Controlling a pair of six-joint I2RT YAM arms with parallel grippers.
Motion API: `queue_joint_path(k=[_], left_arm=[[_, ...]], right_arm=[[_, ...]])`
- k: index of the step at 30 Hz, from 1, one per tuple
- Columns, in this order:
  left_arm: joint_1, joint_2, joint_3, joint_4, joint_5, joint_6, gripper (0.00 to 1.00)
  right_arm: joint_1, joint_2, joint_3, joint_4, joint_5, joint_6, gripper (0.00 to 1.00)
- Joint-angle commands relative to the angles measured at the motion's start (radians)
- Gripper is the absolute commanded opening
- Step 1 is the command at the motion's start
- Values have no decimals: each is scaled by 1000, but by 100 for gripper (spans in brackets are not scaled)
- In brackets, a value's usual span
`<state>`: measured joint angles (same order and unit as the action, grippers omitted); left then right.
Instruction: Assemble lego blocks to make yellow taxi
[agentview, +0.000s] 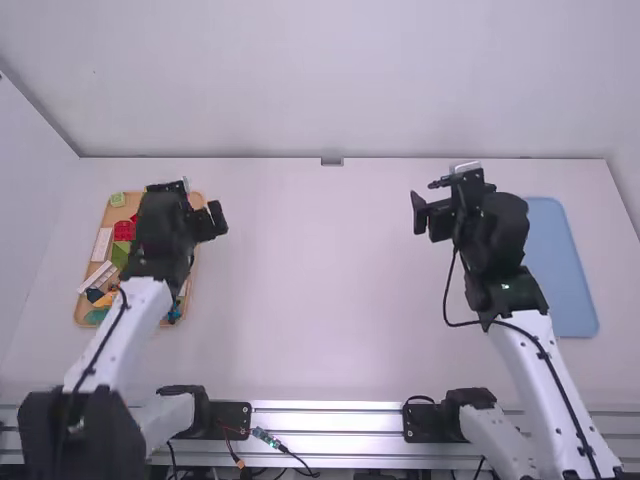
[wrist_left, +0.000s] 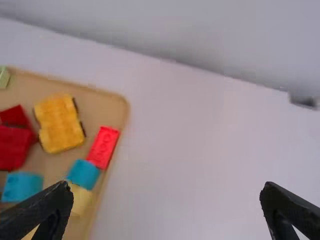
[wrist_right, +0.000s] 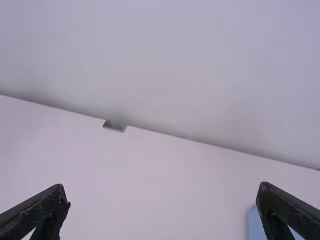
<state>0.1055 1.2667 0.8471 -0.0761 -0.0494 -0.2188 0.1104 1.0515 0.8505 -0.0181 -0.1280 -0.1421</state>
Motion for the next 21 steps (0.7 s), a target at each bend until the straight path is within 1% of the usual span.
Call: queue_joint_path(k=[1, 2, 5, 7, 8, 11, 14, 16, 18, 19, 21], left_arm=[[57, 119, 129, -72, 43, -34, 99], [87, 196, 212, -140, 42, -55, 99], [121, 298, 326, -218, 43, -54, 99], [150, 420, 463, -304, 44, -54, 99], [152, 428, 472, -311, 43, -54, 99], [194, 591, 666, -451, 80, -73, 99], [227, 694, 787, -523, 138, -78, 99], [253, 770, 873, -581, 147, -89, 99], [264, 798, 906, -605, 141, -101, 99], [280, 845, 951, -640, 143, -105, 99], [296, 889, 993, -677, 149, -103, 99]], right_arm=[[0, 27, 20, 4, -3, -5, 99], [1, 46, 20, 6, -3, -5, 99], [0, 81, 20, 14, -3, -5, 99], [0, 110, 20, 21, -3, -5, 99], [0, 114, 20, 22, -3, -5, 99], [2, 151, 20, 22, -3, -5, 99], [0, 181, 20, 22, -3, -5, 99], [0, 200, 20, 21, -3, -5, 99], [0, 200, 20, 21, -3, -5, 99], [0, 200, 20, 22, -3, -5, 99], [2, 200, 20, 22, -4, -5, 99]])
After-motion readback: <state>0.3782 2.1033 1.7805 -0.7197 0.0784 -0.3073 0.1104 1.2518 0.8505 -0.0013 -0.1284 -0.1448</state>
